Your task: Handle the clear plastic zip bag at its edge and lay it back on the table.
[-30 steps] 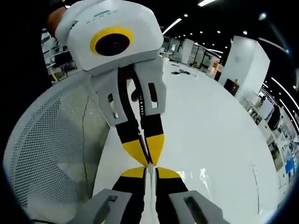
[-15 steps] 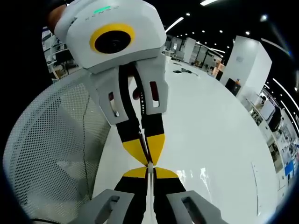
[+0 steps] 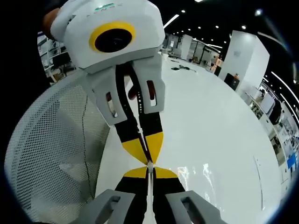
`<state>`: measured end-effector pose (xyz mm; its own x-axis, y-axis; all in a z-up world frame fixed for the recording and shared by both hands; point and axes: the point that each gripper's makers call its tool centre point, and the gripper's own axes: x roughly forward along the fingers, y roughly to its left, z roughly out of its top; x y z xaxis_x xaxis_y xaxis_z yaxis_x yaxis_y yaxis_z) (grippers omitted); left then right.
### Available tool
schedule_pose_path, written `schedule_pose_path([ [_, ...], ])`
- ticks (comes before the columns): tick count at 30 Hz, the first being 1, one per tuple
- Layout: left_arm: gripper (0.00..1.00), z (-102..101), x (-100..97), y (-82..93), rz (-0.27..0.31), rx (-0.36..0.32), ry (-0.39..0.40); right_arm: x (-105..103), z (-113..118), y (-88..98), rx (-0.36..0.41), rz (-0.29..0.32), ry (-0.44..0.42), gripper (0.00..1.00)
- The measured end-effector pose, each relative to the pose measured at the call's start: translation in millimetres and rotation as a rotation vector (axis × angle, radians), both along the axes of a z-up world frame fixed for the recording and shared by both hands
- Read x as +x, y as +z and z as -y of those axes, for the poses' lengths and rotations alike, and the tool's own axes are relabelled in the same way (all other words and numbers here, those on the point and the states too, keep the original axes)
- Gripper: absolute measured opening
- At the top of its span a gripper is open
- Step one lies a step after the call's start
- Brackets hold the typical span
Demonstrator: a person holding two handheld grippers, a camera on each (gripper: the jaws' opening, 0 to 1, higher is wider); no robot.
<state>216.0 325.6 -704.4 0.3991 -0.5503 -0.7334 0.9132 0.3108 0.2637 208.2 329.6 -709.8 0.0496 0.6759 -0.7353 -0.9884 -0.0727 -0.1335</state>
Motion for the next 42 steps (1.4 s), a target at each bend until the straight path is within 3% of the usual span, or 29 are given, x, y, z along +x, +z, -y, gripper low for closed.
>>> schedule_pose_path([
  [8,0.00,-1,-0.2,-1.4,-0.016,-0.004,0.010,0,7,-1.3,-0.005,-0.011,-0.015,0.00],
  [12,0.00,2,-2.2,-2.6,0.018,0.021,-0.042,-1,8,-0.7,-0.019,-0.009,-0.008,0.00],
  [22,0.06,5,3.2,-1.6,0.015,-0.006,-0.017,-2,7,2.1,-0.004,-0.004,0.001,0.00],
  [29,0.04,9,2.2,-2.3,0.015,-0.003,-0.030,-4,7,1.0,0.000,-0.002,0.005,0.00],
  [42,0.00,9,-1.4,-5.2,-0.035,-0.018,-0.003,-5,5,-0.2,-0.001,-0.025,-0.015,0.00],
])
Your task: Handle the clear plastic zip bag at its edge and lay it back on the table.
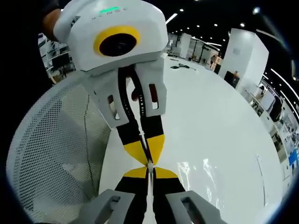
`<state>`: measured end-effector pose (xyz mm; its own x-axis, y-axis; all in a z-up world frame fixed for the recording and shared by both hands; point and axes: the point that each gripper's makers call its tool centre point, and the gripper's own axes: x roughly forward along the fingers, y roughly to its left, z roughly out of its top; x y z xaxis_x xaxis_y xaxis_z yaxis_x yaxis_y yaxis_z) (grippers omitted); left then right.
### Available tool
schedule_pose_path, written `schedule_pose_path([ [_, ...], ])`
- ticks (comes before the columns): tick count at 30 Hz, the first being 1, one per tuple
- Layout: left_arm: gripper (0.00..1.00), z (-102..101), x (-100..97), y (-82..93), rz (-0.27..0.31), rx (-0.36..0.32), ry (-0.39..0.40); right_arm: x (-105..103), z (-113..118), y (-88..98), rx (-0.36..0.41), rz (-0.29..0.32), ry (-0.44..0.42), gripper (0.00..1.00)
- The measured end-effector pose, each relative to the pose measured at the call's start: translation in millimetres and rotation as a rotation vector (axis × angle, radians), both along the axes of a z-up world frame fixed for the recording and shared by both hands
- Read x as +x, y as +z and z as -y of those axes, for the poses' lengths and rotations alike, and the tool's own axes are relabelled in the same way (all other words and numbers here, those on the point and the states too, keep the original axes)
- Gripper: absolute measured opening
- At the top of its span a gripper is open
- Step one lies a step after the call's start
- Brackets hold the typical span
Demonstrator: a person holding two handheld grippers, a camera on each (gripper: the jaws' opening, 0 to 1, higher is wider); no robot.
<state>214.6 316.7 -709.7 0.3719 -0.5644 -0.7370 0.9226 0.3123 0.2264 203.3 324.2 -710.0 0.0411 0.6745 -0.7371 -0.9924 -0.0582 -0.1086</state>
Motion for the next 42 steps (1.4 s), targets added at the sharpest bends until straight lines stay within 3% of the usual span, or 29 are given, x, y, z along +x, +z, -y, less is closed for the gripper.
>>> schedule_pose_path([
  [19,0.00,6,-4.3,0.1,-0.028,-0.002,0.011,-2,7,-2.2,-0.007,-0.027,-0.035,0.00],
  [42,0.00,-2,-4.1,-3.5,-0.051,0.009,0.029,2,29,-7.3,-0.032,-0.037,-0.063,0.00],
])
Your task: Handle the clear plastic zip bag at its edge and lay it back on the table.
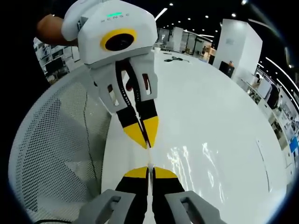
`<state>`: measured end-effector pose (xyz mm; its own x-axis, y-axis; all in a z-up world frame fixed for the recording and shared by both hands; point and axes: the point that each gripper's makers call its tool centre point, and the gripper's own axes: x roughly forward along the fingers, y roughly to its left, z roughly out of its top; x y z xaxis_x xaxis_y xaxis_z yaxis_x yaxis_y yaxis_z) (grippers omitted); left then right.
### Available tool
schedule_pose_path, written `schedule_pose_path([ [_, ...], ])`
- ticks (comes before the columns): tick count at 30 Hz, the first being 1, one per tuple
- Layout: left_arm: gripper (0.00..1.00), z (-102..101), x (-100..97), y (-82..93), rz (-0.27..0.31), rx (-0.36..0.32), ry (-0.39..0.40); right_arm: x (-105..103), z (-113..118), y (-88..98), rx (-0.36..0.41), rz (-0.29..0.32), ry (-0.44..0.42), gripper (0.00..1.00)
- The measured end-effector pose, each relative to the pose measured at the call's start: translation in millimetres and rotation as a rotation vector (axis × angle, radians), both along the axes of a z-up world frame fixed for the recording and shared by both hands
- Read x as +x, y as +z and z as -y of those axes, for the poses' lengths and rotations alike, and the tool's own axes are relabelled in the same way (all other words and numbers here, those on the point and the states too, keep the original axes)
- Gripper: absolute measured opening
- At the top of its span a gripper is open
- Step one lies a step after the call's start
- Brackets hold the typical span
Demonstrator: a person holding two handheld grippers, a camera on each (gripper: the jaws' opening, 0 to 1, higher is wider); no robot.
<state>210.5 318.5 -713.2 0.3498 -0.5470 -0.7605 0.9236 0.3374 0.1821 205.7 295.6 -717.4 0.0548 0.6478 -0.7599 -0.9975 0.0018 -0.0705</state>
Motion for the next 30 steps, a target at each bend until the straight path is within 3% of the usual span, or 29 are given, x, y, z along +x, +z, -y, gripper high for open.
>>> schedule_pose_path([
  [30,0.00,-6,1.8,-2.4,-0.017,0.010,0.016,4,24,-1.2,-0.018,0.006,-0.024,0.00],
])
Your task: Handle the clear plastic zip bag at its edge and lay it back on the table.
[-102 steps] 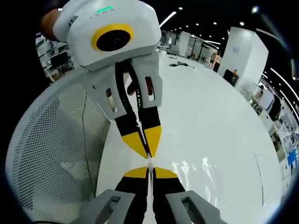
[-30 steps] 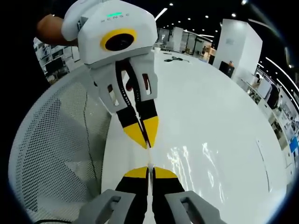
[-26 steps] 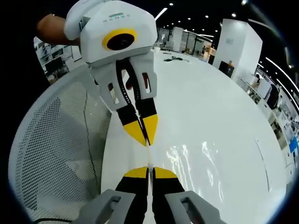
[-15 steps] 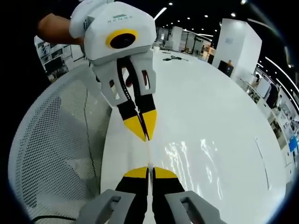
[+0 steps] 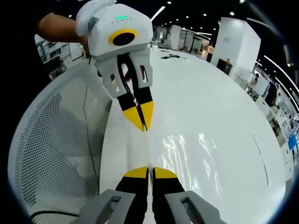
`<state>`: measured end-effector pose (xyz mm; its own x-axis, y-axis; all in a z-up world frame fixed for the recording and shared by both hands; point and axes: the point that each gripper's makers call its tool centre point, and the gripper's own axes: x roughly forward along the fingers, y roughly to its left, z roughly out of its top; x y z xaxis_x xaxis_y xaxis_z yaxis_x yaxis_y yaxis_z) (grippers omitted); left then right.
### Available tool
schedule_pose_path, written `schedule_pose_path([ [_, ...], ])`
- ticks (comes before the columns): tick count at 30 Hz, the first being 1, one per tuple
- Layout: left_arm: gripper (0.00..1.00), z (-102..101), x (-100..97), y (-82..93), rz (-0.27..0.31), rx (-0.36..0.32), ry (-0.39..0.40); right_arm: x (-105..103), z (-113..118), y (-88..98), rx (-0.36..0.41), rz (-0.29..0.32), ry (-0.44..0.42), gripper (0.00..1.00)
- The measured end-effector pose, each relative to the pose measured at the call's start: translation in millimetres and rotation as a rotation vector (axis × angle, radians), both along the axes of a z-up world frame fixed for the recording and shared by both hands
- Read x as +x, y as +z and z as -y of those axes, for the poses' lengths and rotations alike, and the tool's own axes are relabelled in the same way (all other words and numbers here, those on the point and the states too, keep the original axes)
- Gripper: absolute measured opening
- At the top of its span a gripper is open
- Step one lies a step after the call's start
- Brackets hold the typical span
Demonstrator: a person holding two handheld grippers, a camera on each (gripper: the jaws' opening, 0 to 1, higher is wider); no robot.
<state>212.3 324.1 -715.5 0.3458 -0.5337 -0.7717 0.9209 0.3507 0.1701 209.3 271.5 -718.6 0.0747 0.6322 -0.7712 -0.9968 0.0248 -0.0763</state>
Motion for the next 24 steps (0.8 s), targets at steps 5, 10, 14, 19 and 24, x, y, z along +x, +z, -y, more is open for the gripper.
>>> schedule_pose_path([
  [5,0.00,-1,0.8,-0.9,-0.002,-0.001,0.000,1,5,-0.4,-0.003,0.000,-0.007,0.00],
  [10,0.00,-1,-0.1,-1.3,-0.006,0.000,0.004,2,10,-2.0,-0.010,0.000,-0.011,0.00],
  [14,0.00,-2,0.2,-0.8,-0.004,0.002,0.006,3,13,-2.5,-0.016,0.002,-0.013,0.00],
  [19,0.00,-4,2.0,-1.7,-0.002,0.002,0.007,4,18,-2.6,-0.018,0.000,-0.021,0.00],
  [24,0.00,-4,2.5,-2.5,-0.005,0.002,0.010,5,23,-3.1,-0.023,-0.002,-0.027,0.00],
])
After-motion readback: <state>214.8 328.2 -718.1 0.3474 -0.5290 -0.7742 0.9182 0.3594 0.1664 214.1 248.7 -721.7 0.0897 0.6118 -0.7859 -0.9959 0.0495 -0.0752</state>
